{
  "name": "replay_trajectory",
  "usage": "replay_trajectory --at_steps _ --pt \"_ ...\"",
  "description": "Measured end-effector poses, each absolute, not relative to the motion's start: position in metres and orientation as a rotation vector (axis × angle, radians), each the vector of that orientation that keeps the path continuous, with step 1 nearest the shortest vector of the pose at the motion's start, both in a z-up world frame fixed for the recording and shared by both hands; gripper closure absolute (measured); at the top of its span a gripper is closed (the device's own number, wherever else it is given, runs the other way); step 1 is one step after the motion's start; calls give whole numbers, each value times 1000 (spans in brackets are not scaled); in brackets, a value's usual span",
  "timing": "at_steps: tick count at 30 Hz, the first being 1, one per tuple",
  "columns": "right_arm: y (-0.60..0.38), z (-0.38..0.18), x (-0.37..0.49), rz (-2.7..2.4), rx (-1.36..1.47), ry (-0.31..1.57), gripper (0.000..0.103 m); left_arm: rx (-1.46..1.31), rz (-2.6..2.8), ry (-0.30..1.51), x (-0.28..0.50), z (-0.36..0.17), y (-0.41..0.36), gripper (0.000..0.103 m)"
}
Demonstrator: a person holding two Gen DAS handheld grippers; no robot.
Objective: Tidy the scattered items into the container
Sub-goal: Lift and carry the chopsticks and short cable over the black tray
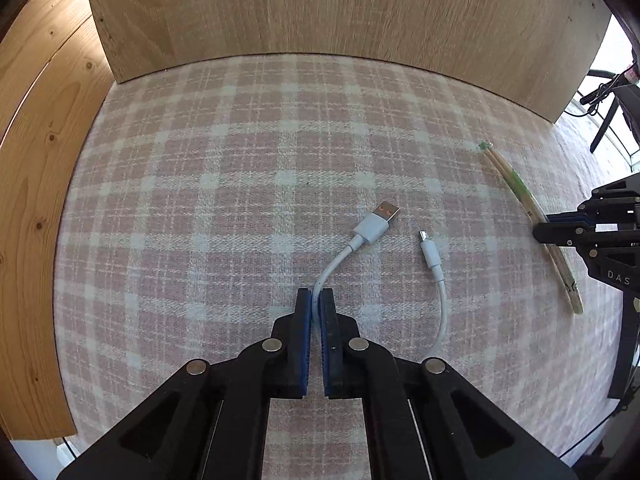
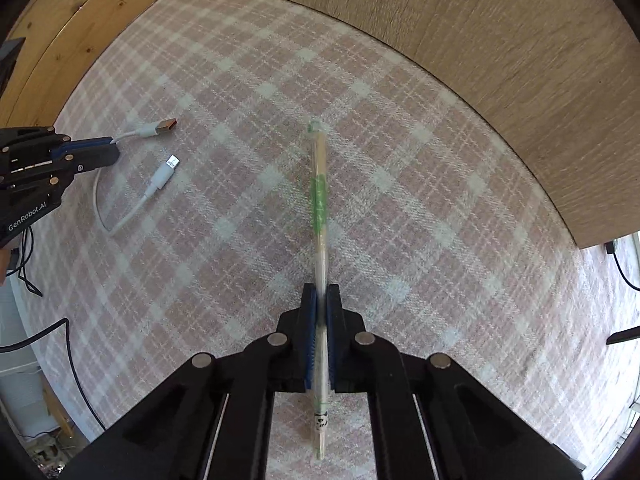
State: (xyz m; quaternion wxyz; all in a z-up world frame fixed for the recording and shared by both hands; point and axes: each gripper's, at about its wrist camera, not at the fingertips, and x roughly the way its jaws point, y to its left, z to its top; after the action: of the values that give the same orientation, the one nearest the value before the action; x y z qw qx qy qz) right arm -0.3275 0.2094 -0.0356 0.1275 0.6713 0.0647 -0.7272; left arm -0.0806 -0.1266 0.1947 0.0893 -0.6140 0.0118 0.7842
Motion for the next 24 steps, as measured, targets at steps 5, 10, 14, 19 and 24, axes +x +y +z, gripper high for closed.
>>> replay_trajectory --at_steps 5,10,14,19,24 --pt "229 -32 -313 -2146 1938 19 98 -1798 2351 -106 -58 201 -121 100" --pt "245 -19 -290 -2191 1905 -66 98 -1751 2374 -117 -8 217 -102 100" --pt "262 -2 -265 -2245 1886 -93 98 -1714 2384 -107 8 235 -82 100" --pt "286 23 -238 -2320 1851 -132 98 -1652 2382 -117 20 263 -56 100" --pt "324 48 -203 -2400 1816 -215 98 -1573 2372 -57 35 295 -15 100"
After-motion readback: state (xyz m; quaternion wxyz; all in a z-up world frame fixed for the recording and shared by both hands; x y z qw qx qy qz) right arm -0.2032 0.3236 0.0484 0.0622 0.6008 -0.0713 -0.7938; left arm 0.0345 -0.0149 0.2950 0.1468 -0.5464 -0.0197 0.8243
